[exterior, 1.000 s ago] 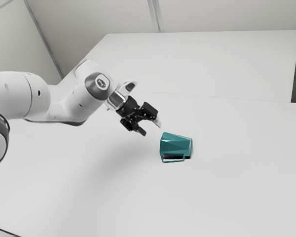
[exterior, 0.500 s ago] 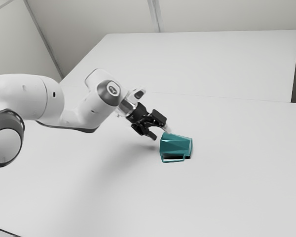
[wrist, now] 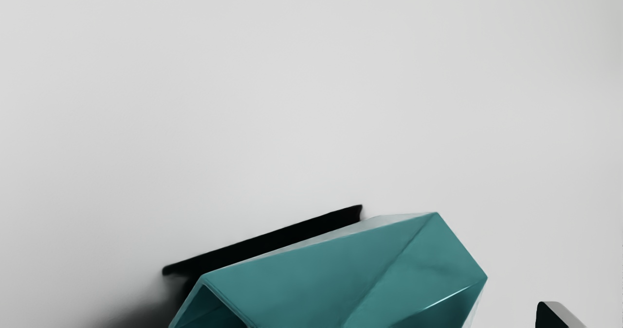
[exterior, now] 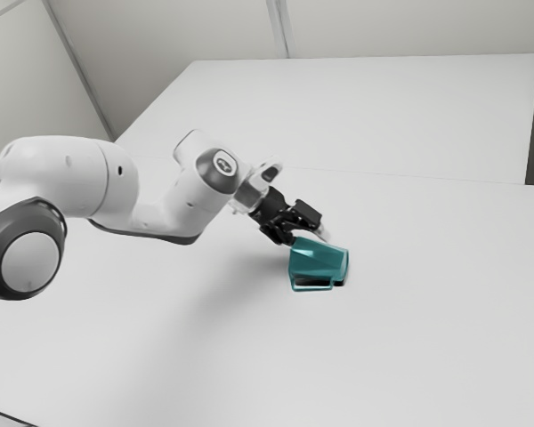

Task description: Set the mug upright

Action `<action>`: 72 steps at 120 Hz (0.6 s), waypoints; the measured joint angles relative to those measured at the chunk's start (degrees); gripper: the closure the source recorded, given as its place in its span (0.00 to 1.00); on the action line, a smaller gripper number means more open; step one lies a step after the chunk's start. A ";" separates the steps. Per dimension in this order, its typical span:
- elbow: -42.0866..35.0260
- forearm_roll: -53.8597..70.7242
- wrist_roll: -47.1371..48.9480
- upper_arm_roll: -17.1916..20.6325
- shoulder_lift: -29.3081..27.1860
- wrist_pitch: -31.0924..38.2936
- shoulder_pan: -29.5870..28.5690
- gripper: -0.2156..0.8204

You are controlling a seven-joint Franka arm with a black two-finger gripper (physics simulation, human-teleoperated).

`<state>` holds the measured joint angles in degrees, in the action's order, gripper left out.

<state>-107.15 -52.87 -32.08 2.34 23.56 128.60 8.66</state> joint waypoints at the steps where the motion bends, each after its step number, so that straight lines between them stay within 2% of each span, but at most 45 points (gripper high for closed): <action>1: 0.04 -0.07 -0.04 0.05 0.02 0.01 0.01 0.23; 19: -0.10 -0.77 -0.67 0.37 -0.33 0.14 0.12 0.27; 50: -0.94 -0.62 -1.20 -0.07 -1.98 0.15 0.29 0.53; 72: -0.28 -0.25 -1.16 0.24 -3.10 0.35 0.60 0.65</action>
<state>-107.43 -53.12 -33.25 2.57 20.46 128.95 9.26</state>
